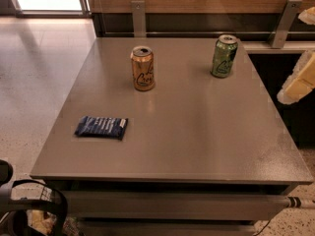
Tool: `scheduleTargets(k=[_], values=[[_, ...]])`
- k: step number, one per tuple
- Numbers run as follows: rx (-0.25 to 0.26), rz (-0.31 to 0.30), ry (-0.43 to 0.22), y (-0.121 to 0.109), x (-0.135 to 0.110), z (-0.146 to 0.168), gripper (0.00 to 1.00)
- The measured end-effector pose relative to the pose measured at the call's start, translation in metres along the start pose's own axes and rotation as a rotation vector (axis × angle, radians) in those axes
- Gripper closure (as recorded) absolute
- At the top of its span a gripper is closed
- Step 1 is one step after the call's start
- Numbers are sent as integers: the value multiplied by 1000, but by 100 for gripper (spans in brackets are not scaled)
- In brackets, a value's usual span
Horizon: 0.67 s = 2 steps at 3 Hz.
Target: Move green can near rxbar blueberry
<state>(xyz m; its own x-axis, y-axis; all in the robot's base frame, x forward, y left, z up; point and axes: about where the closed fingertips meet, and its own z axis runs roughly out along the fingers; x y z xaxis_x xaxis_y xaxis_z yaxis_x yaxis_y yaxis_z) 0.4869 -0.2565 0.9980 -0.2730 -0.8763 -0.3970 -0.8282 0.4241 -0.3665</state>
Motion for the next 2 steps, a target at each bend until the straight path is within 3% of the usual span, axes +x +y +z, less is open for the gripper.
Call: scheduleTargets(k=[1, 2], values=[[58, 119, -149, -35, 19, 21, 0], [102, 235, -359, -74, 26, 49, 0]])
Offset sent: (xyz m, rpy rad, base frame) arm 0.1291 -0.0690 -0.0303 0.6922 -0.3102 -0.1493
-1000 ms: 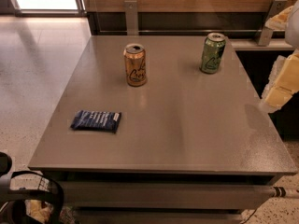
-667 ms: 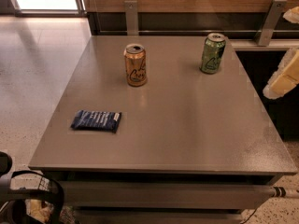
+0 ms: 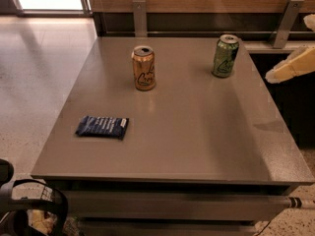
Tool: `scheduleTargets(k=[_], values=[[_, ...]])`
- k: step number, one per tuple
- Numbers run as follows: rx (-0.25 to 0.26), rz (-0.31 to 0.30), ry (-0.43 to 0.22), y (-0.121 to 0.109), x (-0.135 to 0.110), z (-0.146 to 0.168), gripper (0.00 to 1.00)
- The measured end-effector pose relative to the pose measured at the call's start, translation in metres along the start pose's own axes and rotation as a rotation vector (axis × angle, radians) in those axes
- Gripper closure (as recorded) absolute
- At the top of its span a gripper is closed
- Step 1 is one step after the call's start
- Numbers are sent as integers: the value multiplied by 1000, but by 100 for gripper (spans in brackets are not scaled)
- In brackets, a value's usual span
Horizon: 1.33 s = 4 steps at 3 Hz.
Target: Move green can near rxbar blueberry
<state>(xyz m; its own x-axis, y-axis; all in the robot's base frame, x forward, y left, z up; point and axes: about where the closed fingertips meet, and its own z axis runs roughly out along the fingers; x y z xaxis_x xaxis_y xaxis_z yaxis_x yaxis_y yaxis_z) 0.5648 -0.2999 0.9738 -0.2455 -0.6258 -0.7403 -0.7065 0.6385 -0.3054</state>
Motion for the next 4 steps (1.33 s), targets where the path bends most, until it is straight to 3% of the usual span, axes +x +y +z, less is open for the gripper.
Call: scheduleTargets(k=[1, 2, 3, 4], values=[[4, 91, -178, -25, 0, 27, 0], [-14, 149, -306, -43, -4, 52, 0], [-42, 188, -388, -55, -11, 75, 0], [-42, 188, -388, -55, -11, 75, 0]])
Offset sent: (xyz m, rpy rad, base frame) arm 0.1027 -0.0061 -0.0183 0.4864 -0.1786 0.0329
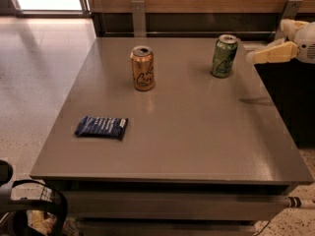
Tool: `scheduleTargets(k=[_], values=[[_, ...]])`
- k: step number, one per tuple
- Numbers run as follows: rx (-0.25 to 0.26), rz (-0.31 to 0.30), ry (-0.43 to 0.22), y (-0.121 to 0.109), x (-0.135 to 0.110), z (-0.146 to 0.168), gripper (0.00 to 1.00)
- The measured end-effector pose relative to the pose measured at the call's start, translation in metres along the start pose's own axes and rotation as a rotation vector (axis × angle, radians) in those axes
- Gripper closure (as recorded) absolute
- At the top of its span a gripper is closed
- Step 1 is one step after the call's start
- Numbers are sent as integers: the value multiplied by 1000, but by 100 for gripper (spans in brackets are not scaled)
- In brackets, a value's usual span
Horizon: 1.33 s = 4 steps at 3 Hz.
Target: Move green can near rxbar blueberry
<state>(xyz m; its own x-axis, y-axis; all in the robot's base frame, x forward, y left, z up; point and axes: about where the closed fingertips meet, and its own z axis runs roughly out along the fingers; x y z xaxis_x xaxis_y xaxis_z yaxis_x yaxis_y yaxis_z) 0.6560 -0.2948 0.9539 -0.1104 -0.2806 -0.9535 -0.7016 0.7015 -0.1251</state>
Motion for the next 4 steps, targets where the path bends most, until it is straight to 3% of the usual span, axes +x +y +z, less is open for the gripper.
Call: scheduleTargets(k=[2, 4], values=[[-25, -2, -39, -8, 4, 42, 0], [-77, 41, -135, -4, 23, 96, 0]])
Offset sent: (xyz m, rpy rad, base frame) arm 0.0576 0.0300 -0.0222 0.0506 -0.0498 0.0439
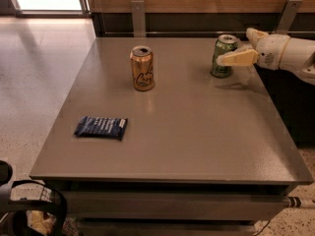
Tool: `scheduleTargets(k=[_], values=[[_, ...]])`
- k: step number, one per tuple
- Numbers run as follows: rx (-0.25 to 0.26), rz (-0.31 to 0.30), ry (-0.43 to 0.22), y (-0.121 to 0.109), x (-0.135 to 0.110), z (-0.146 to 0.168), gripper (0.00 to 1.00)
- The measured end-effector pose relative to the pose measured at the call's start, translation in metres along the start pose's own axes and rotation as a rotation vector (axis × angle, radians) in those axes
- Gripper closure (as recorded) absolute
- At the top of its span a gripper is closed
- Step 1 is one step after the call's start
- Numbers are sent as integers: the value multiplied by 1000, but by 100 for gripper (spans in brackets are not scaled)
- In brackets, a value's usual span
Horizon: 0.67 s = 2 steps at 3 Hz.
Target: Move green can near rxbar blueberry
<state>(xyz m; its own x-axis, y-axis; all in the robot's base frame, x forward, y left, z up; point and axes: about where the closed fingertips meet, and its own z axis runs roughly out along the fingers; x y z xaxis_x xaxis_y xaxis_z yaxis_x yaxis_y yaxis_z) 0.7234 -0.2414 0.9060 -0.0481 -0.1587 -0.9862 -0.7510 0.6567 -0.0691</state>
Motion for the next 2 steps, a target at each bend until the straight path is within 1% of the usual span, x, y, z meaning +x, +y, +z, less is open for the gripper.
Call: scheduleTargets(k=[1, 2], values=[[-4, 22, -37, 2, 9, 10, 0], [7, 34, -56, 2, 19, 14, 18]])
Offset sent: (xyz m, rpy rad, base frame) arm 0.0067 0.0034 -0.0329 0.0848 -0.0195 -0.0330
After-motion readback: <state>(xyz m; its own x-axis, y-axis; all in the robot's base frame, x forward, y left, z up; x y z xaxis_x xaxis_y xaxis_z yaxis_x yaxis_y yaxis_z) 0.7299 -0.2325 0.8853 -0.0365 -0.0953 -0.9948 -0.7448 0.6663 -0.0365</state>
